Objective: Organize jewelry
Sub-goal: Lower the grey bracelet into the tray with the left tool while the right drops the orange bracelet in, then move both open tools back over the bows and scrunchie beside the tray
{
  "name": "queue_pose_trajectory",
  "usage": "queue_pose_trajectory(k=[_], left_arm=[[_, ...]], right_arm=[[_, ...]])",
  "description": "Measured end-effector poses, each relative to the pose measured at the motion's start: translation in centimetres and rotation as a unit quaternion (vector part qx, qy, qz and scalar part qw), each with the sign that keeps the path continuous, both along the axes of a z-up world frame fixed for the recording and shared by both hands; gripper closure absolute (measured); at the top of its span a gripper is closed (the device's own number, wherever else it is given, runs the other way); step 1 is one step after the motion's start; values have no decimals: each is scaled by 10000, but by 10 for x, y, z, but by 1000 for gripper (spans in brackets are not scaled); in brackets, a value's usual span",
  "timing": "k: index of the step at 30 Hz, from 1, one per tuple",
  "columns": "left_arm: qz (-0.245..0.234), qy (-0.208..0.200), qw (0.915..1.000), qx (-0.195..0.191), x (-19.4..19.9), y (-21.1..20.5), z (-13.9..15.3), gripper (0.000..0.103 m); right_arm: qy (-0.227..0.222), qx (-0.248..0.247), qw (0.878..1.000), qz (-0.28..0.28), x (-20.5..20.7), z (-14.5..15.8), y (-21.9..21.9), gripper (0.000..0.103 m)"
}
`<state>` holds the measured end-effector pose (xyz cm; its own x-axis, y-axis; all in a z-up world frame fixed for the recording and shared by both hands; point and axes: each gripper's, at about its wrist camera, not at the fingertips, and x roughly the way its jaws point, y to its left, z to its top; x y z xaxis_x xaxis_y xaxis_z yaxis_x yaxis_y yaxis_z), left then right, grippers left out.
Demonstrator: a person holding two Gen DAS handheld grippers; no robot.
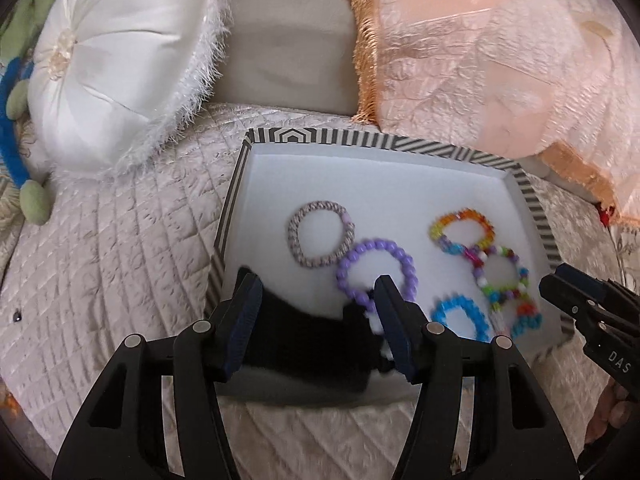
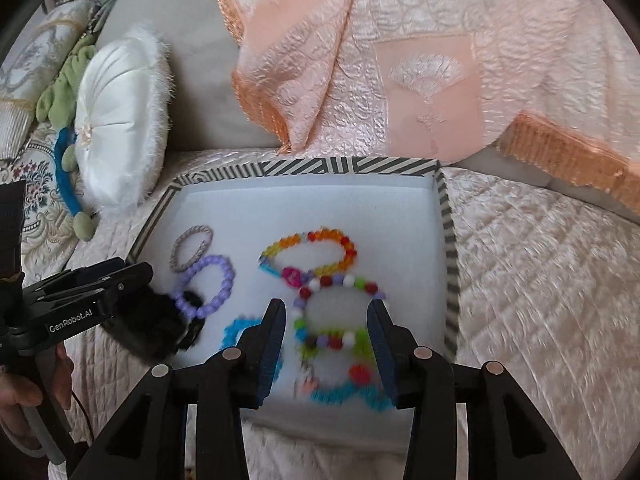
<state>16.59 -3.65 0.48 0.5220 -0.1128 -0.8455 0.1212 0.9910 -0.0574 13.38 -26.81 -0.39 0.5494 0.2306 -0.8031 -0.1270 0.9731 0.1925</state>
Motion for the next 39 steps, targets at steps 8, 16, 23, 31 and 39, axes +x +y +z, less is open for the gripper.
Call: queue_pose_trajectory(k=[8,16,23,31,39], left_arm=[[-127,-268,9995,89,-47,-2,21,45],[-224,-658,9973,233,-99,-10,51,44],[-307,-808,9955,379,-141,-22,63,44],[-381,-912,9945,346,-167,-24,62,44],[-349,-797,9958,271,-160,-13,46,44]], right_arm=[[-212,-8,9997,-99,-40,20,8,63],[-416,48,9990,-170,-83,40,13,61],[-744,-41,9970,-221,-127,57,13,39],[-730,-247,9968,-196,-154,57,16,39],[-502,-293,9981,-190,-152,38,22,39]])
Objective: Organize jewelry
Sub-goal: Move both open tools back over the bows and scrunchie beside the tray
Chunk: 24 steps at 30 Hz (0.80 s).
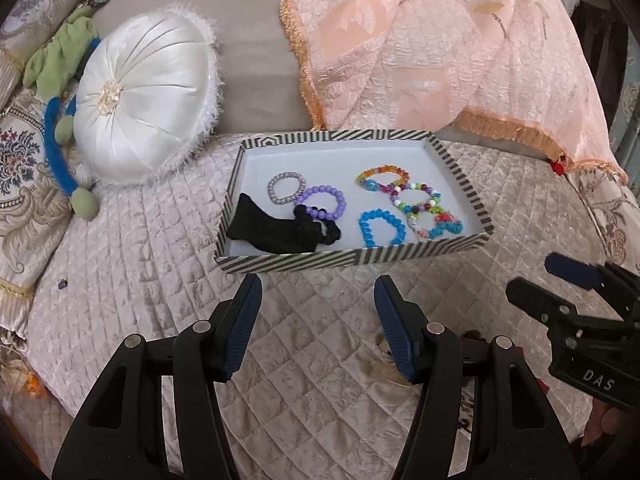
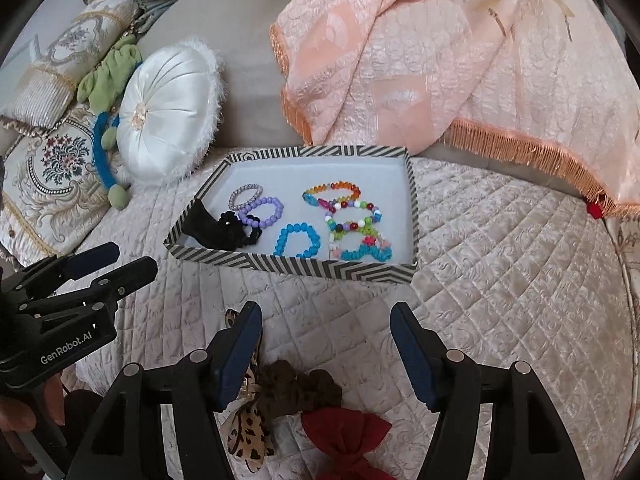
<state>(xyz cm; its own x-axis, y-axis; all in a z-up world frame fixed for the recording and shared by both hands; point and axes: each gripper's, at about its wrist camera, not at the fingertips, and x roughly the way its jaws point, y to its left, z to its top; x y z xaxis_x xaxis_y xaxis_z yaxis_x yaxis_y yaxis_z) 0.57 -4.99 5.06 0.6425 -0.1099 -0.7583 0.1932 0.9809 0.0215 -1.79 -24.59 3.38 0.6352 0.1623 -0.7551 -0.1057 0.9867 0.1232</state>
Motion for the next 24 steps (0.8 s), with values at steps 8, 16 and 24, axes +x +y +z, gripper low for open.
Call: queue_pose_trajectory(k=[8,16,24], left_arm=[[92,200,9997,-140,6,6,-14,44],[-35,496,9981,-366,6,7,-21,44],[-470,1074,9906,-698,-1,-9,-38,43]], right_arm=[[167,-121,9998,70,3,-13,3,39],[251,-115,9994,187,-5,-16,-2,39],[406,-268,9981,382,-16,-26,-9,39]])
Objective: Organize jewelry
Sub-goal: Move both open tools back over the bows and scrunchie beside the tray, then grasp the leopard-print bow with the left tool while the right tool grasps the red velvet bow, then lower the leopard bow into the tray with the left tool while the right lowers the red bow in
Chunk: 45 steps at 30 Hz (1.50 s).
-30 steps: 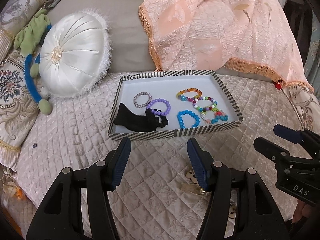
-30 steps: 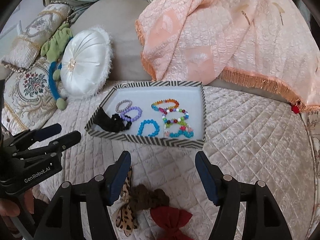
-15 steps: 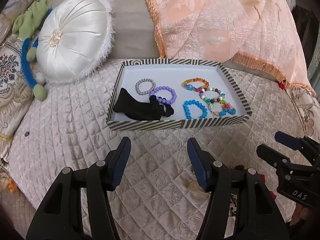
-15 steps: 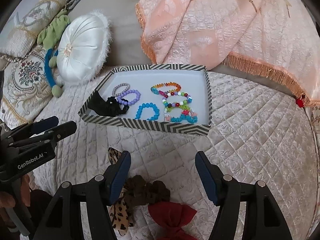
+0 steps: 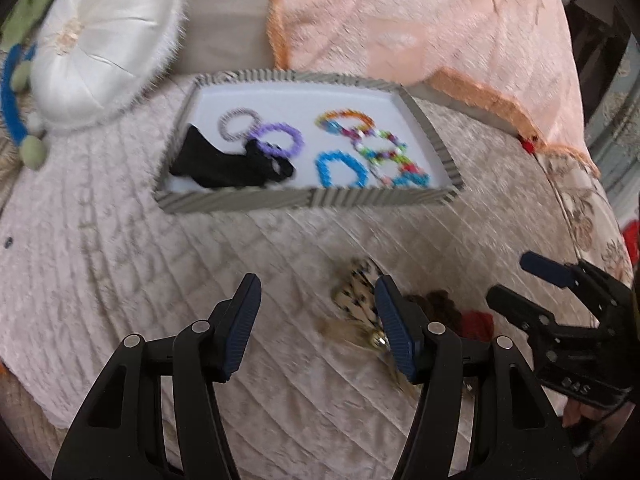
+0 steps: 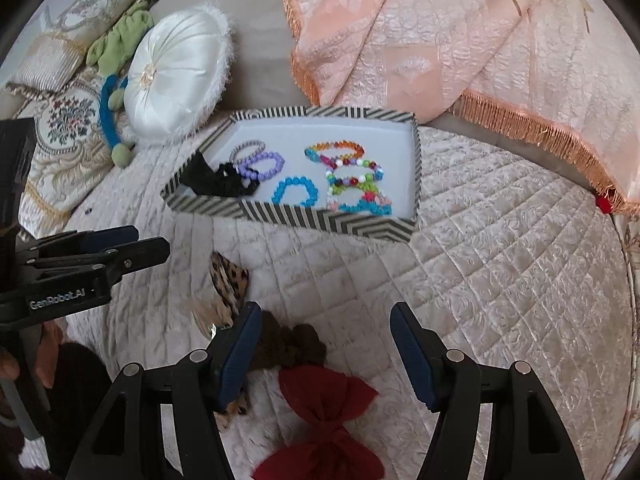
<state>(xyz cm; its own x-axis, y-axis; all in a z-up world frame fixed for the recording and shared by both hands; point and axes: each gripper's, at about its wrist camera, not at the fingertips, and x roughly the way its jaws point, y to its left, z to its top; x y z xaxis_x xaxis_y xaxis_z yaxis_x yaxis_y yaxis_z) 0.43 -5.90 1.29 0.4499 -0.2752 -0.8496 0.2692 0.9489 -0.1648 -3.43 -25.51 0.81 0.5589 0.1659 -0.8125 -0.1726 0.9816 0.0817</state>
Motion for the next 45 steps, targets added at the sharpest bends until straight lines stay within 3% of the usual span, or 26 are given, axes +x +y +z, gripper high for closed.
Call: queue_pose_trajectory(k=[5,12,20,21,22,23,24,25,28,37,45], left_arm=[[-167,321,9993,-135,-2,-16,-14,42],[-607,451,9971,-3,-4,-49,-26,40],[-1038,478,9909,717,-4,-84,-55,40],[-1059,458,9904,767,-4,-87,-59,40],[-1069,451,9904,751,-3,-87,-61,45],[-1071,465,9909,664,-2,-86,-63,52],[-1070,503,9913,574,-1,-85,-64,73],[-1054,506,9916,561,0,-83,-64,78],[-1059,444,9921,513,0,-80,-55,86],[-734,26,9972,159,19,-48,-3,87],[-285,-395,9987,157,63,-24,33,87]], right_arm=[[265,-58,9995,-168,-2,-16,-19,39],[575,109,9983,11,-22,-30,-32,39],[891,274,9953,251,-38,-60,-27,39],[865,193,9956,290,-39,-62,-25,43],[830,139,9960,313,-41,-63,-23,62],[779,101,9963,348,-42,-63,-22,69],[758,187,9962,397,-44,-62,-22,76],[764,221,9959,430,-43,-62,-22,83],[653,96,9966,488,-44,-54,-20,87],[139,248,9993,234,-21,-11,-32,88],[-202,263,9993,144,26,16,-24,88]])
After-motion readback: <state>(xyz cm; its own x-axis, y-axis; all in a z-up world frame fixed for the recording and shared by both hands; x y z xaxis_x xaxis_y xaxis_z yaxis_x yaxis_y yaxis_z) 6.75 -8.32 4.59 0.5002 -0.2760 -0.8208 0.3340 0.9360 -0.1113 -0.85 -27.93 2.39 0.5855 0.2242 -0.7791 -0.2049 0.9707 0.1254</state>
